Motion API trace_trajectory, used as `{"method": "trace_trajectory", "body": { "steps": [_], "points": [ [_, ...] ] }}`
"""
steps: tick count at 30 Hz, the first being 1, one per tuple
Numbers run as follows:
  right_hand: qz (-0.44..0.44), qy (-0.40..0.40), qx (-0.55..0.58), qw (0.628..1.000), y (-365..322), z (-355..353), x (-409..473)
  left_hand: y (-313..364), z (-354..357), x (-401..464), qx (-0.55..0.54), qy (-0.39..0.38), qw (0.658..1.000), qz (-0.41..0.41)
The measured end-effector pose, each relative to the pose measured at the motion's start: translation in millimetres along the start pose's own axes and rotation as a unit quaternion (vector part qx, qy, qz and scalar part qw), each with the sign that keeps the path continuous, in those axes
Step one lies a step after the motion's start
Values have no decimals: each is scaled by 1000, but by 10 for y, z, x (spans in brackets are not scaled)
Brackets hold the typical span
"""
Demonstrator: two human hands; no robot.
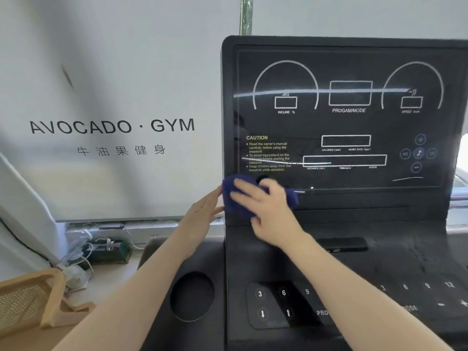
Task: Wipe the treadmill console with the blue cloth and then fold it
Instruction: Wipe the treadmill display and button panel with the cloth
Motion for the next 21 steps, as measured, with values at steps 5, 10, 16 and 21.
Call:
{"method": "trace_trajectory", "body": {
  "steps": [5, 10, 16, 21],
  "points": [
    [-166, -143, -1, 976, -347, 263, -640, -9, 37, -16, 18, -1, 1000, -16],
    [-170, -104, -96, 975, -119, 25, -149, -46, 49, -6, -8, 27, 999, -17],
    [-5, 50, -77, 996, 233, -221, 153, -83, 153, -78, 26, 32, 999, -3],
    [-154, -56, -64, 985, -118, 60, -338, -197, 207, -98, 19, 79, 997, -2]
  ]
}}
Point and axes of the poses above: each hand's wrist, its own x-axis towards the middle knuckle, its own z-axis out of the palm, y = z × x, the point moved 3 cm from there along x, towards the middle knuckle, and after that the axes turned 1 degree about y, right-handed, at the moved point
